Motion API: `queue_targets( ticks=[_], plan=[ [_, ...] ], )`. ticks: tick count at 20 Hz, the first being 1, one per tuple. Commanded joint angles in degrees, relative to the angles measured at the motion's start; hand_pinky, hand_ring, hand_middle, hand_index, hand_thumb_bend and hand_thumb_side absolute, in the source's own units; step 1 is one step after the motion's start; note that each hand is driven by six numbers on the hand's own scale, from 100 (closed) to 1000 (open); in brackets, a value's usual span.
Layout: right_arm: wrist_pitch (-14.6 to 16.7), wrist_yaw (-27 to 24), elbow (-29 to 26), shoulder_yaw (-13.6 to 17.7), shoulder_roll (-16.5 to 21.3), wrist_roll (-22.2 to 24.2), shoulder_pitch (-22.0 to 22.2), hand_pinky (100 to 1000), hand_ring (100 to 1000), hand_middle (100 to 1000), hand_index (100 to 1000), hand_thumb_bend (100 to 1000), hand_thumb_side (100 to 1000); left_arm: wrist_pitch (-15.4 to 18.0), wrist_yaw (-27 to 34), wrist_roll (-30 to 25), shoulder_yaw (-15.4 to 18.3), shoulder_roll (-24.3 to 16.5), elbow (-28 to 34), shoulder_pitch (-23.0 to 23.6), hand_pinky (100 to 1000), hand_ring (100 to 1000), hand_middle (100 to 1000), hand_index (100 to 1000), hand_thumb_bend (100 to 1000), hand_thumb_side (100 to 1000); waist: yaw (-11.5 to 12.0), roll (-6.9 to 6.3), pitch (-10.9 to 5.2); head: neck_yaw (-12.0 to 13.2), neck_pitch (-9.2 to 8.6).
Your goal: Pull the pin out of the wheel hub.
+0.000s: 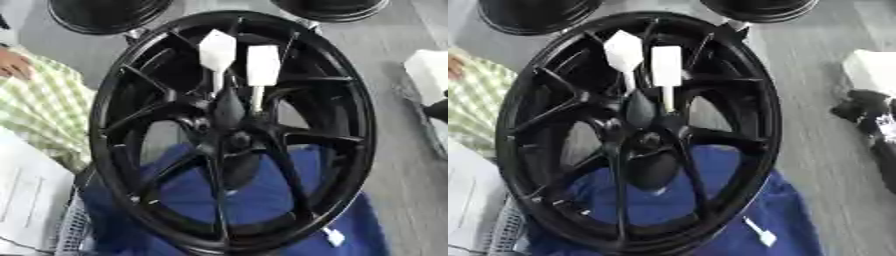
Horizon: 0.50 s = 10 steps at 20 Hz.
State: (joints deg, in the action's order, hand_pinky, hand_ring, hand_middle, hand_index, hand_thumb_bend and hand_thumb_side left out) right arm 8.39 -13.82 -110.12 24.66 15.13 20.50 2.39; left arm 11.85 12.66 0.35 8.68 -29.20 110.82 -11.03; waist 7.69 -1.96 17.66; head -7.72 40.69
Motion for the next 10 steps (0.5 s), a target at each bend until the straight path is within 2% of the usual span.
queue_targets(
  ticks=[1,10],
  plan=[
    [0.1,-0.7,-1.3,0.3,1.4,-0.1,-0.2,839,711,616,761,100,655,0.2,0.3,0.0,0.4,-1.8,1.1,-0.1,806,493,506,735,296,601,0.2,0.11,-1.47,-0.4,-0.56],
    [-0.1,-1.5,-1.1,0.4,1.9,0.0,-0.2,838,711,616,760,100,653,0.1,0.2,-0.2,0.4,-2.2,1.2,-0.4,804,493,508,736,296,596,0.5,0.11,-1.78,-0.4,0.02]
  ],
)
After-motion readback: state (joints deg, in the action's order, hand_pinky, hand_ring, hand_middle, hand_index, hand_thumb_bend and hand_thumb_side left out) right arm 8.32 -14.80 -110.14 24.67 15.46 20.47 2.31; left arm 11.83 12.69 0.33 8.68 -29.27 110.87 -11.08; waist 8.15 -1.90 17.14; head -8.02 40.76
